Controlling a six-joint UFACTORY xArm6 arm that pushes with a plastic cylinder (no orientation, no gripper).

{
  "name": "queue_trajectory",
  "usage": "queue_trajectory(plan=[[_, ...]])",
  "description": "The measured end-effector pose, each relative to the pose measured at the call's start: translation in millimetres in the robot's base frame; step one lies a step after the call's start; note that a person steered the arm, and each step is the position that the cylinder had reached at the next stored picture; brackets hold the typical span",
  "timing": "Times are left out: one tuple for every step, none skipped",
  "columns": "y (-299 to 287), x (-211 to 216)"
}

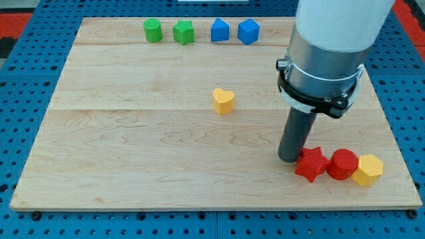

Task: Push the yellow heart downwards

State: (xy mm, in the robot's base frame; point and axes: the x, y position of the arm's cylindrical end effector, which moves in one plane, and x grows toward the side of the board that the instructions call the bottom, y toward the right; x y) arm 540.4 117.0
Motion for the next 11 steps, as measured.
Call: queue_trajectory(plan=[[14,0],[27,0],[28,0],[-28,10],[-110,20],[-175,-20],[-216,-73],[-207,-121],[-165,-152],[-127,-146],[-123,-118]])
